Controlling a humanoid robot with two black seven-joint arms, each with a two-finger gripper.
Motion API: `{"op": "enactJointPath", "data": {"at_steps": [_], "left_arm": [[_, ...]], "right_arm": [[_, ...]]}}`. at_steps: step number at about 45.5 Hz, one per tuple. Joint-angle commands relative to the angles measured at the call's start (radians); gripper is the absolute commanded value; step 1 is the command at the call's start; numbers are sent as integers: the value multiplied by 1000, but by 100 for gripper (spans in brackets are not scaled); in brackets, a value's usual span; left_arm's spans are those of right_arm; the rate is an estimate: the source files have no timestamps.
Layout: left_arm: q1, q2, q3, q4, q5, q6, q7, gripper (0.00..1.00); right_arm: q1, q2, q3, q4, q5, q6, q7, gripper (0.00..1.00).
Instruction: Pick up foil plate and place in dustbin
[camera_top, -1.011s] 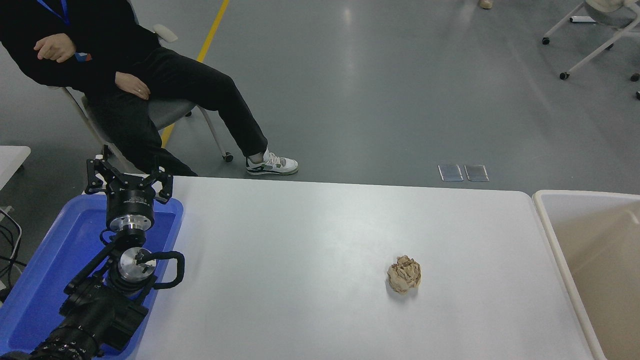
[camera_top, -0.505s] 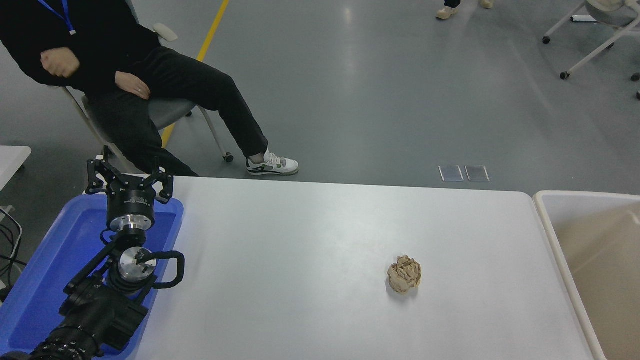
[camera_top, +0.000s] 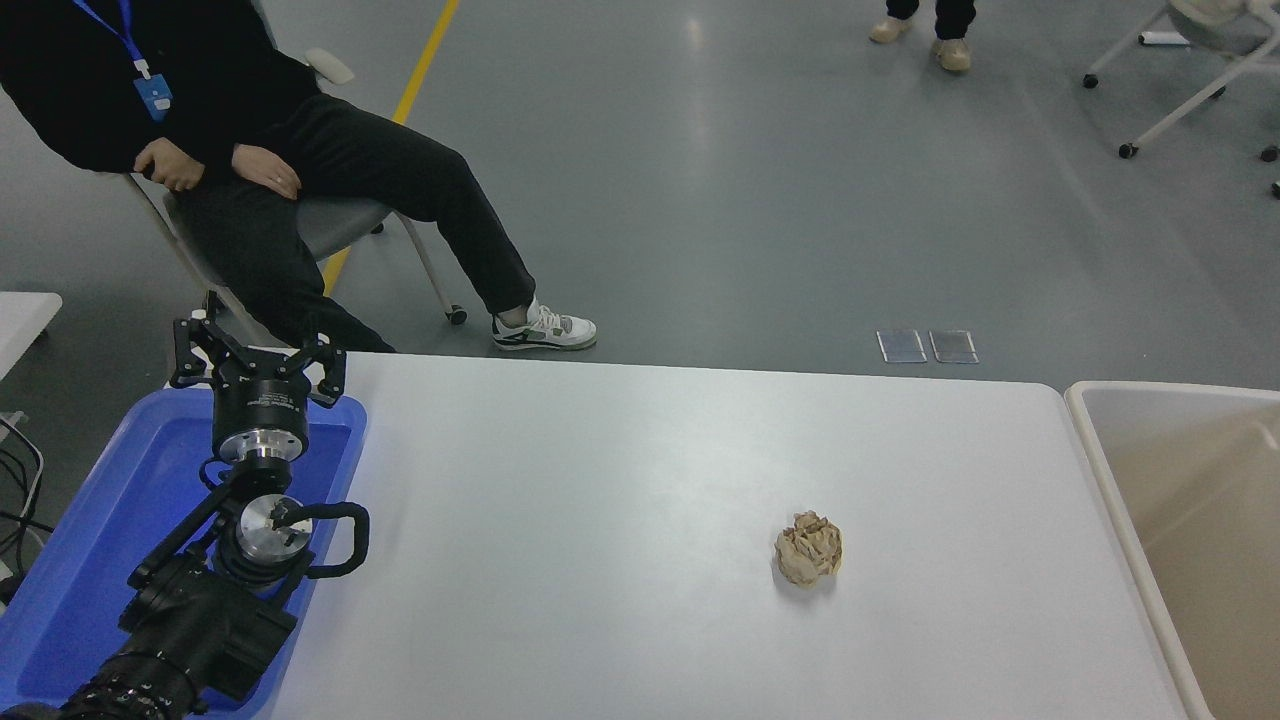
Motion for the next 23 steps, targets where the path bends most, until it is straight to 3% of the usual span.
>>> {"op": "enactJointPath", "data": {"at_steps": [1,23], "left_arm": [[0,0,0,0,0,0,0,99],[0,0,0,0,0,0,0,99]], "right_arm": [[66,-65,-54,96,-97,4,-7,100],[106,-163,-124,132,-99,61,3,100]]}}
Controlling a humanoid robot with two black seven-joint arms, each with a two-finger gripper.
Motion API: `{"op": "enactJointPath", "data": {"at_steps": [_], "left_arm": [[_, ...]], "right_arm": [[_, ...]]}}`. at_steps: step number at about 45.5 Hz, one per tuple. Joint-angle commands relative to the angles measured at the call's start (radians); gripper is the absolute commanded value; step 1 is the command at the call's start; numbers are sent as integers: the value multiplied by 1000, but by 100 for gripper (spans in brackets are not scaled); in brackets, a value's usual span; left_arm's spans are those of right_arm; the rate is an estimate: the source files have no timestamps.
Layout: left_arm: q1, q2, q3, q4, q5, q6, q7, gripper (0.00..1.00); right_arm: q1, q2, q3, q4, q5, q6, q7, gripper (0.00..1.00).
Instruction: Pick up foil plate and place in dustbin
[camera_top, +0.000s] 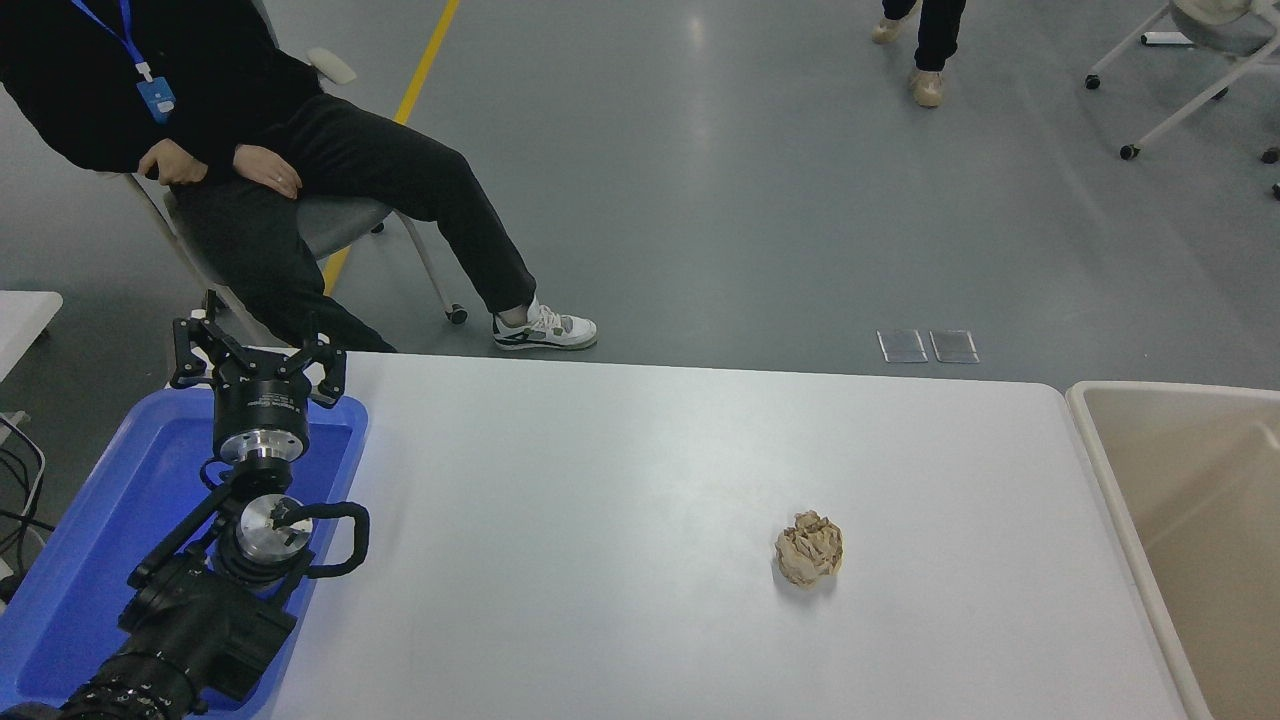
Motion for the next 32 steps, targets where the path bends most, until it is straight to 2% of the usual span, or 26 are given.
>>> {"op": "enactJointPath", "data": {"at_steps": [1,12,17,29,32], "left_arm": [[0,0,1,0,0,0,0,99],[0,0,-1,0,0,0,0,99],[0,0,1,0,0,0,0,99],[0,0,-1,0,0,0,0,99],[0,0,0,0,0,0,0,99]], "right_arm": [[17,-69,-13,20,-9,46,7,100],[22,-131,-10,19,-10,58,10,100],[22,-161,-13,19,-10,72,36,100],[20,-164,-15,23,-9,75,48,100],[26,-165,-3,19,-10,116,47,100]]}}
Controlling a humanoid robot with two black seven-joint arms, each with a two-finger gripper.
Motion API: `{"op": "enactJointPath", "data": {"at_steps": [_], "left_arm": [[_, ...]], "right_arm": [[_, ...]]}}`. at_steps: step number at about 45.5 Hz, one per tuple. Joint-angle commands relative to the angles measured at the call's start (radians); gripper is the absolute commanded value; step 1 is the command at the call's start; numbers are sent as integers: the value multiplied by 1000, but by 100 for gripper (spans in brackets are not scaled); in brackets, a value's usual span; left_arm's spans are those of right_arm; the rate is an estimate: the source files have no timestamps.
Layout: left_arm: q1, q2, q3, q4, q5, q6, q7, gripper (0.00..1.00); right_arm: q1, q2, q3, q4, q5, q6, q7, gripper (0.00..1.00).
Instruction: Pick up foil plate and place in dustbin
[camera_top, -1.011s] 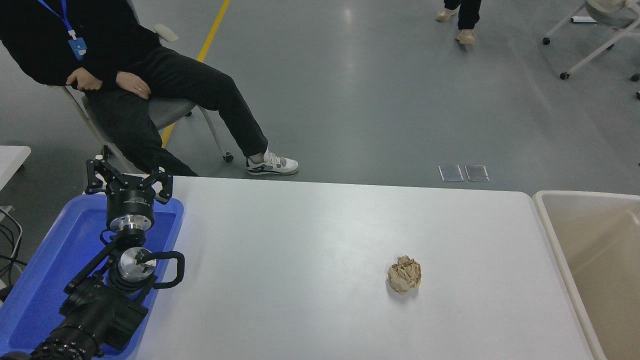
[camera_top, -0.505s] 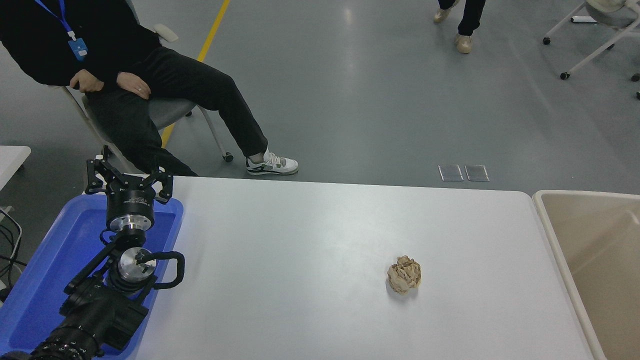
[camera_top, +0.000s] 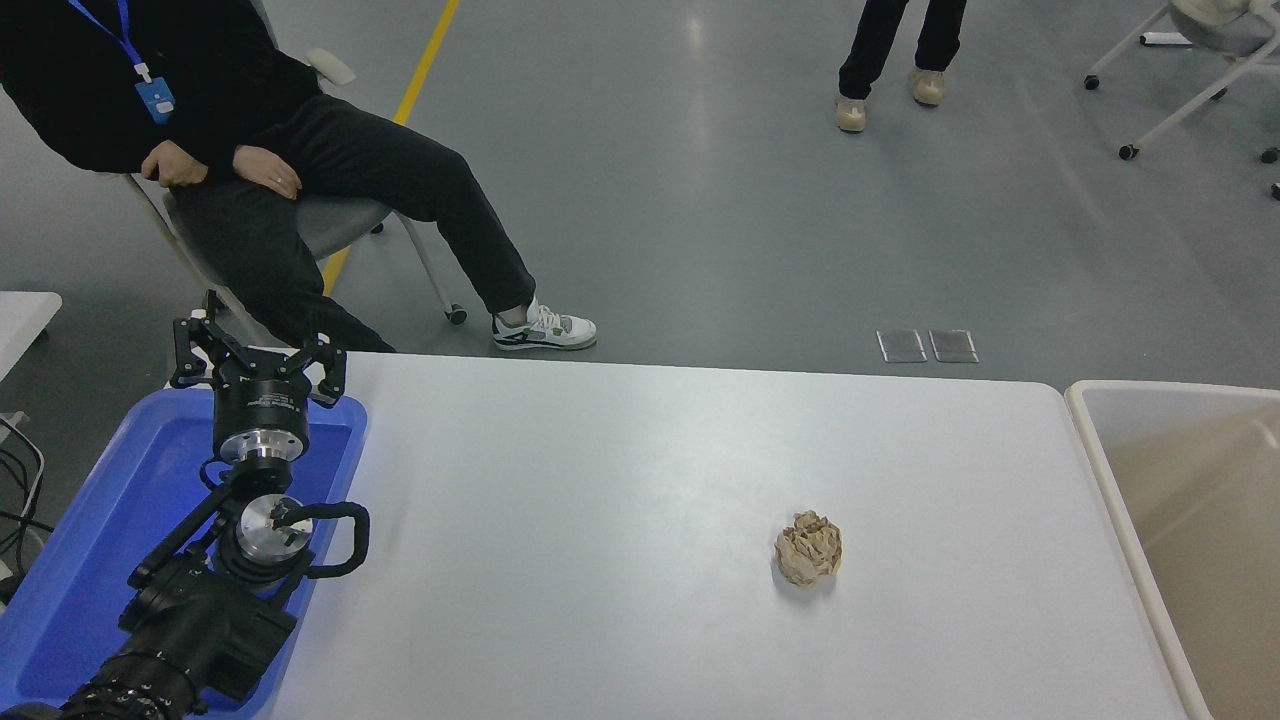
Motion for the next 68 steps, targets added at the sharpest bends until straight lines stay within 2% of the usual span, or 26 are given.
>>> {"op": "enactJointPath", "data": {"at_steps": [1,17,30,45,55,61,68], "left_arm": [[0,0,0,0,0,0,0,99],[0,0,0,0,0,0,0,99],[0,0,0,0,0,0,0,99],[0,0,0,0,0,0,0,99],[0,0,1,0,0,0,0,99],[0,0,1,0,0,0,0,99],[0,0,1,0,0,0,0,99]], "right_arm": [[8,-14,15,-3,-1,62,5,100],[26,-19,28,-9,-2,105,0,100],[-75,-94,62,54,-5,148,10,100],[-326,-190,312,99,-5,163,20,100],[-497,-223,542,105,-5,240,17,100],[-554,-224,634,103,-5,248,-6,100],[-552,-206,702,103,-5,255,-107,100]]}}
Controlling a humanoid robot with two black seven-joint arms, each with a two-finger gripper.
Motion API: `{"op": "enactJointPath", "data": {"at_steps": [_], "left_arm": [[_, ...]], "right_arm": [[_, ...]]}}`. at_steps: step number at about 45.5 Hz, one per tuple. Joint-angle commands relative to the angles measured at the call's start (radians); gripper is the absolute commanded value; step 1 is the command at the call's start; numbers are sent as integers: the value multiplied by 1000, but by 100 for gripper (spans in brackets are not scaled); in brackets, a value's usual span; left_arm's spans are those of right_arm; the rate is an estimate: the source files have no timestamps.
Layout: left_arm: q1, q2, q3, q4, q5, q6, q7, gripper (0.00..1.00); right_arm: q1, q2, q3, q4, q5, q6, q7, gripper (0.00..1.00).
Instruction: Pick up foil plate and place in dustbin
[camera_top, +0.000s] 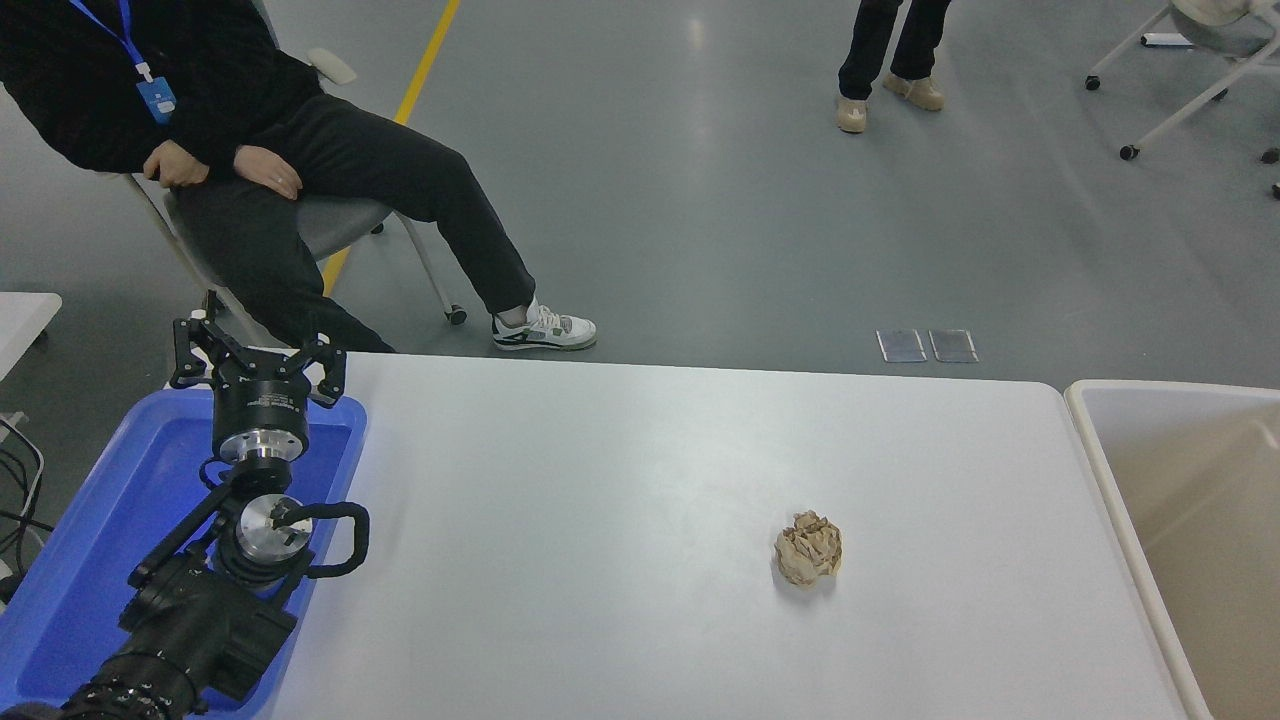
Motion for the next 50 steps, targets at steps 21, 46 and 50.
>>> {"op": "enactJointPath", "data": {"at_steps": [21,46,50], "left_arm": [[0,0,1,0,0,0,0,99],[0,0,1,0,0,0,0,99],[0,0,1,0,0,0,0,99]], "right_arm": [[-74,107,182,-13,0,20,-164,100],[101,343,150,-75,-58,22,-236,100],[101,381,125,-97,-66,14,-236,100]]}}
